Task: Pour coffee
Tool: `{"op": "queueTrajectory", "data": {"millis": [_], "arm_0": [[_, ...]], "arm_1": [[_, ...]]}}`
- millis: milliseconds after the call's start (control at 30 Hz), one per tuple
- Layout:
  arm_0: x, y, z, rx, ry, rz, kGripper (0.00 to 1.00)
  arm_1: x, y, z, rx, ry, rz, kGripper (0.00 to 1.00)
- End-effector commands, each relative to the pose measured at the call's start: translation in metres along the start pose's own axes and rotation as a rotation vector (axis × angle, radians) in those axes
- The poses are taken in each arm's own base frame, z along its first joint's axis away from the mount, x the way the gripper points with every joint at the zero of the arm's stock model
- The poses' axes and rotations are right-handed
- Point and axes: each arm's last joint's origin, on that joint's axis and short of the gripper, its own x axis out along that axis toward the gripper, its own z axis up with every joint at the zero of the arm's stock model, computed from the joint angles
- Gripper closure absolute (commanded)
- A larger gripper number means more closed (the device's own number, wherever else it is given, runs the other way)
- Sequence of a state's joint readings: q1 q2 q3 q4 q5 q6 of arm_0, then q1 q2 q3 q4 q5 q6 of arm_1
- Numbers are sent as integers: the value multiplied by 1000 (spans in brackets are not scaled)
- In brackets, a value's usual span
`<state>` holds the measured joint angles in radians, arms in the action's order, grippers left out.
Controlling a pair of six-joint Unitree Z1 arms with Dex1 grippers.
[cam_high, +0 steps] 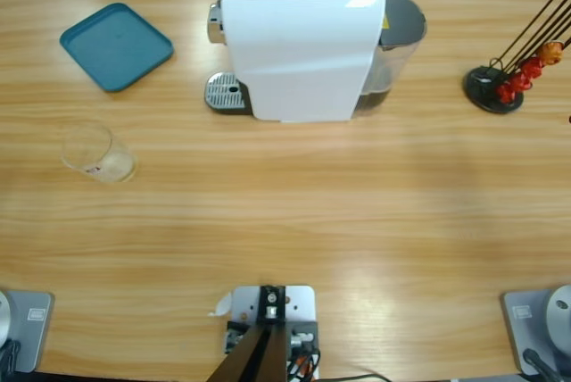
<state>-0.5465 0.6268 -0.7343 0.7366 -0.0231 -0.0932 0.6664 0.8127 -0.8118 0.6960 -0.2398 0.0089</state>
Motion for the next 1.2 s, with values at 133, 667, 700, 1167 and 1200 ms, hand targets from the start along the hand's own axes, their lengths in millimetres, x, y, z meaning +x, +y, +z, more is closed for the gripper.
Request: {"op": "queueTrajectory", "data": {"millis": [133, 667, 700, 1167, 1200], "arm_0": [[5, 0, -6, -2, 18, -4, 46], [26, -9, 67, -42, 66, -73, 8], [31, -10, 78, -53, 69, -64, 0], [171, -16, 223, -400, 195, -12, 4], [180, -16, 228, -431, 199, -10, 4]], "arm_1": [[2, 1, -5, -1, 7, -4, 147], [2, 1, -4, 3, 12, 5, 147], [1, 1, -5, 4, 7, 5, 147], [0, -1, -5, 41, 2, -23, 188], [0, -1, -6, 42, 1, -24, 188]]}}
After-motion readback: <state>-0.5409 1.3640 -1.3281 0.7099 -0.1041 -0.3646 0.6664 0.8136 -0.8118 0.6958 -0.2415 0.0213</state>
